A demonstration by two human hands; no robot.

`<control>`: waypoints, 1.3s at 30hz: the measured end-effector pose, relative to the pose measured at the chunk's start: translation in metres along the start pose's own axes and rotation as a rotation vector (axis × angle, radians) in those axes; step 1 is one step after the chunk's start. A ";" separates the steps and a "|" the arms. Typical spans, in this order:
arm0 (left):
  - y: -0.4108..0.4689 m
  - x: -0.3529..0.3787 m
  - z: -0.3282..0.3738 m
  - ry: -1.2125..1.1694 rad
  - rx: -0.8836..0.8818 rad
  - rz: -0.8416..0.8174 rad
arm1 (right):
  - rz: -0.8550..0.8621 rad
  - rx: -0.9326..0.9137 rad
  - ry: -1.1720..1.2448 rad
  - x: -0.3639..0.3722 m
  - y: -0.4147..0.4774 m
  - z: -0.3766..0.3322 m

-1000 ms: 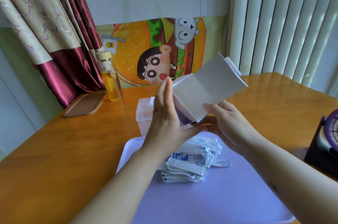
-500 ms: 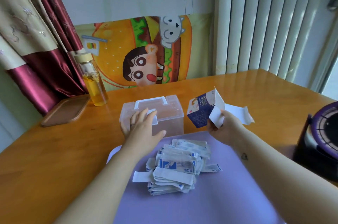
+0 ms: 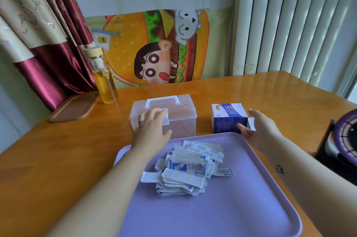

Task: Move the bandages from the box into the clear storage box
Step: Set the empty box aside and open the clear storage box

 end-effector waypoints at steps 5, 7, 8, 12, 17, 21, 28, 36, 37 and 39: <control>-0.001 -0.009 -0.005 0.055 0.066 0.053 | -0.175 -0.401 -0.525 0.031 -0.030 -0.034; -0.001 -0.012 -0.012 0.073 0.061 0.046 | -0.349 -0.578 -0.815 0.070 -0.052 -0.036; -0.002 -0.012 -0.017 0.081 0.046 0.037 | -0.431 -0.656 -0.956 0.089 -0.063 -0.032; -0.006 -0.009 -0.040 0.059 -0.033 -0.045 | -0.596 -0.939 -1.458 0.150 -0.085 -0.001; -0.007 -0.005 -0.048 0.035 0.014 -0.112 | -0.580 -1.228 -1.897 0.205 -0.087 0.032; -0.003 -0.008 -0.051 -0.032 0.049 -0.091 | -0.442 -1.317 -2.083 0.229 -0.079 0.046; 0.000 -0.008 -0.055 -0.124 0.045 -0.103 | -0.441 -1.448 -2.177 0.251 -0.091 0.043; 0.000 -0.010 -0.055 -0.114 0.043 -0.058 | -0.484 -1.343 -2.191 0.256 -0.085 0.033; 0.001 -0.012 -0.055 -0.096 0.049 -0.049 | -0.510 -1.322 -2.176 0.256 -0.084 0.030; 0.003 -0.015 -0.054 -0.038 0.070 -0.025 | -0.574 -1.262 -2.126 0.258 -0.083 0.023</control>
Point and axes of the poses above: each hand's wrist, its own y-axis towards the middle knuckle, its own x-axis out of the palm, z = x × y, the point moved 9 cm from there along y, towards the middle knuckle, and after that the axes turned 4 degrees about -z, right-handed, at the moved point
